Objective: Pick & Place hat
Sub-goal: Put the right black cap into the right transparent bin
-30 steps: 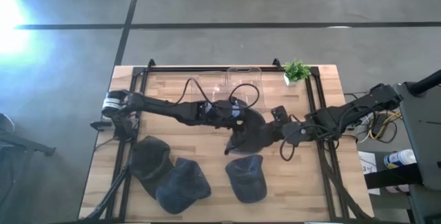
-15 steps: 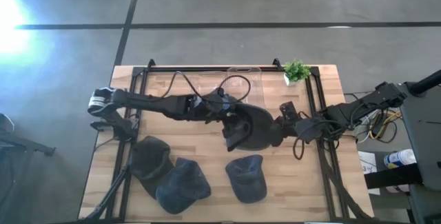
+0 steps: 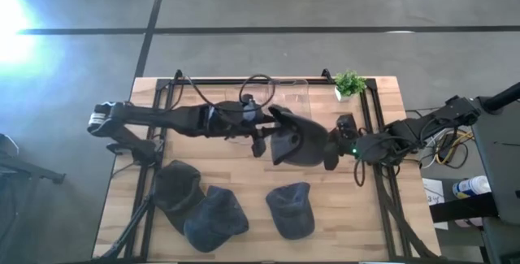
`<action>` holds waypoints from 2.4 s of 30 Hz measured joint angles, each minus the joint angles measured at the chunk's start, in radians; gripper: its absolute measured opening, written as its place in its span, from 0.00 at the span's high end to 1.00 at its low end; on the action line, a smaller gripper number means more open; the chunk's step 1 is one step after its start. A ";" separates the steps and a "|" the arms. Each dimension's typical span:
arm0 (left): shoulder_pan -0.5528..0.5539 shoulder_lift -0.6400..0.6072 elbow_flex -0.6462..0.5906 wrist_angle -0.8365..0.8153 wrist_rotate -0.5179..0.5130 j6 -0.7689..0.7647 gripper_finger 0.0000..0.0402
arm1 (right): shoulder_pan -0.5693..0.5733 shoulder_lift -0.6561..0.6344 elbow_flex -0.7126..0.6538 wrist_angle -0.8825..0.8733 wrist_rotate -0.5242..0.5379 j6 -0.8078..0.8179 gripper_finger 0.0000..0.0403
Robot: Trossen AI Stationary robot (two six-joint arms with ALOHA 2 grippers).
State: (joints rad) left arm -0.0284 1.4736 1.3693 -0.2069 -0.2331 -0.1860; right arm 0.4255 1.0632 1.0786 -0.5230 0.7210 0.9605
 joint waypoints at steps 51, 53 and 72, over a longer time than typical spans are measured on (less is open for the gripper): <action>-0.019 -0.098 -0.082 -0.369 -0.083 -0.158 0.65 | 0.356 0.578 -0.005 -1.048 -0.198 0.004 0.97; -0.019 -0.098 -0.082 -0.369 -0.083 -0.158 0.65 | 0.362 0.612 -0.002 -1.048 -0.230 0.047 0.96; -0.021 -0.098 -0.082 -0.358 -0.051 -0.183 0.65 | 0.490 0.647 0.091 -0.863 -0.288 0.110 0.49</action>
State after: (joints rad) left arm -0.0498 1.3758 1.2873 -0.5649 -0.2841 -0.3694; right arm 0.9156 1.7103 1.1692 -1.3864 0.4332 1.0701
